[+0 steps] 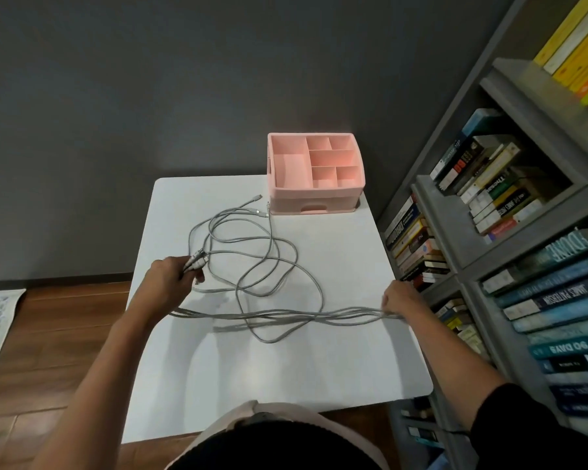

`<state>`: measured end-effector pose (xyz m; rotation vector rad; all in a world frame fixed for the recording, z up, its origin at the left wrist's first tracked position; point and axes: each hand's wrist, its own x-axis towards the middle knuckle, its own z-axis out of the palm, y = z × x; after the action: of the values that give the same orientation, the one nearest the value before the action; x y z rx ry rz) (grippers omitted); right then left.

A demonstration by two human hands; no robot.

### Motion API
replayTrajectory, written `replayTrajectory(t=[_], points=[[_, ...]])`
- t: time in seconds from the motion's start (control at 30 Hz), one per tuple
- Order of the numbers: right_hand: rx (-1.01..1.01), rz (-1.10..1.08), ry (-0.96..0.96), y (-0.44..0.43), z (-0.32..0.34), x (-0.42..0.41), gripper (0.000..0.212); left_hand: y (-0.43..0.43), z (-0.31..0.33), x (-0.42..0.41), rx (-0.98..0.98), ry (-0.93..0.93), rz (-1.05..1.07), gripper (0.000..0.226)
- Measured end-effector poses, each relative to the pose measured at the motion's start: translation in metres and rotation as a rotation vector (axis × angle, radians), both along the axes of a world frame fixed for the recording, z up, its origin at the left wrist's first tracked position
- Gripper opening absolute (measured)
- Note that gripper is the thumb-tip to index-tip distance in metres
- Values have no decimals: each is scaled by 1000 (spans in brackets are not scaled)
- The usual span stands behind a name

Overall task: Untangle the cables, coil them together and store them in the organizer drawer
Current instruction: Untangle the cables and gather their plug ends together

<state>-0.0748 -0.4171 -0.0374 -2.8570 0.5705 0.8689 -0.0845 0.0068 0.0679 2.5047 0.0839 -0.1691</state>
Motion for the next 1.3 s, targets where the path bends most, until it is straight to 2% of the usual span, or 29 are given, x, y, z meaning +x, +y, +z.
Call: replayTrajectory(t=[0.1, 0.27, 0.33, 0.4, 0.47, 0.57, 0.7, 0.83, 1.1, 1.3], points=[[-26, -48, -35, 3, 0, -6, 27, 3, -2, -2, -6, 1, 28, 29], [-25, 60, -107, 44, 14, 12, 29, 0, -1, -3, -63, -35, 66, 28], [116, 143, -124, 82, 26, 22, 28, 2, 1, -2, -103, -70, 74, 31], [417, 247, -148, 128, 39, 22, 19, 2, 4, 0, -159, -99, 87, 35], [661, 367, -137, 176, 50, 17, 19, 2, 7, 1, -218, -120, 123, 37], [849, 481, -37, 240, 59, 4, 30, 0, 12, 0, -312, -165, 175, 39], [1024, 389, 124, 275, 59, -17, 46, 8, 5, 1, -431, -148, 216, 44], [818, 457, 28, 249, 46, -14, 51, 25, -9, -1, -489, -145, 286, 42], [582, 173, -123, 140, 14, -12, 49, 31, -25, -6, -783, -67, 607, 43], [354, 219, -89, 111, 2, -26, 53, 39, -52, -16, -771, 83, 674, 47]])
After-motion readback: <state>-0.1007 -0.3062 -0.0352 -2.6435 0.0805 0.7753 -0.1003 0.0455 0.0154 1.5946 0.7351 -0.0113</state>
